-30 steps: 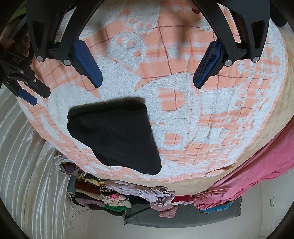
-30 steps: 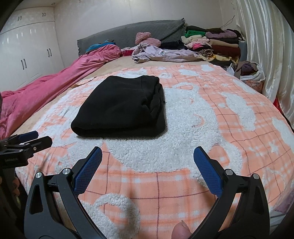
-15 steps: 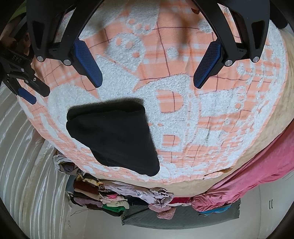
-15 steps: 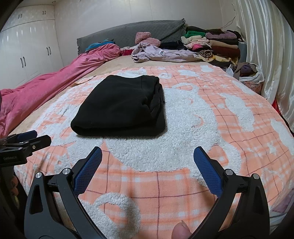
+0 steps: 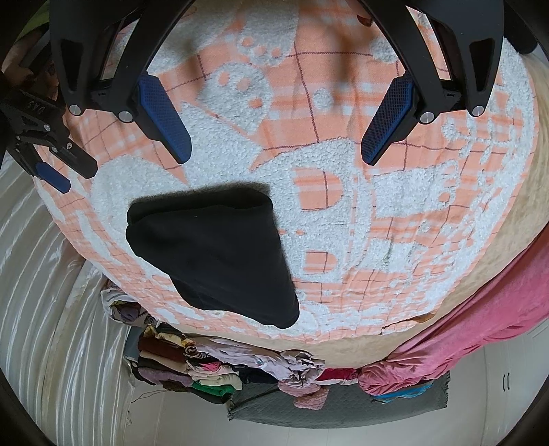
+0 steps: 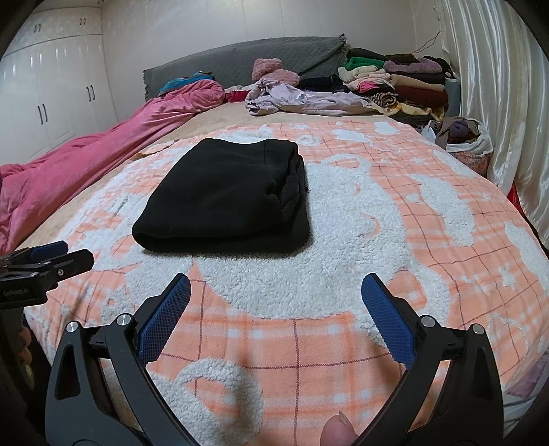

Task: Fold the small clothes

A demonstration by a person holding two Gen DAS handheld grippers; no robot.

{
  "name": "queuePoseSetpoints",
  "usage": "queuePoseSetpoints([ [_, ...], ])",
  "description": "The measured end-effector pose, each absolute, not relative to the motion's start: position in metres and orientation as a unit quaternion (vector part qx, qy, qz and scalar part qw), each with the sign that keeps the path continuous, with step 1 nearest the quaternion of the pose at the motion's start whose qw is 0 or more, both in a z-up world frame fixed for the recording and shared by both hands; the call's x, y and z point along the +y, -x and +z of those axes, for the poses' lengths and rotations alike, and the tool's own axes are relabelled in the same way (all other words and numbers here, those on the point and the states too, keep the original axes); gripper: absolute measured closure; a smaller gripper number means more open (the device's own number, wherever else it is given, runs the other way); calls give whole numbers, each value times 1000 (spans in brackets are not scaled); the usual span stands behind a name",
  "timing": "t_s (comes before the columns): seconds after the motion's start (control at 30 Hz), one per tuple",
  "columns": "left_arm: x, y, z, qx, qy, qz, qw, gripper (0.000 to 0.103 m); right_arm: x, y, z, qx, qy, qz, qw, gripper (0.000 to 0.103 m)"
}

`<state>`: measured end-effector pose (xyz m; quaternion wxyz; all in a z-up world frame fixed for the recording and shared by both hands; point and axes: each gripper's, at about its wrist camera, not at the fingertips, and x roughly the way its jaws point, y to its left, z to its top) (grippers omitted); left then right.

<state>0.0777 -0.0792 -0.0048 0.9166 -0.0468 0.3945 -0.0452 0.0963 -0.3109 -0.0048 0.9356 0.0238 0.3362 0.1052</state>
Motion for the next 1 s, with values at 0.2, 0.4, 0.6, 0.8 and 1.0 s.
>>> queuePoseSetpoints([
  [0.2,-81,-77,-3,394,43,-43,917,4,-312,-96,-5,337,-23,105,935,9],
  [0.4,-82,-76,-1,392,46,-47,917,4,-312,-96,-5,337,-23,105,935,9],
  [0.6,-81,-76,-2,393,45,-46,917,4,-312,-96,-5,338,-21,103,935,9],
  [0.8,-80,-75,0,389,40,-41,920,4,-314,-94,-5,339,-19,102,935,9],
  [1.0,-78,-74,0,388,41,-43,920,4,-315,-93,-5,341,-18,101,935,9],
])
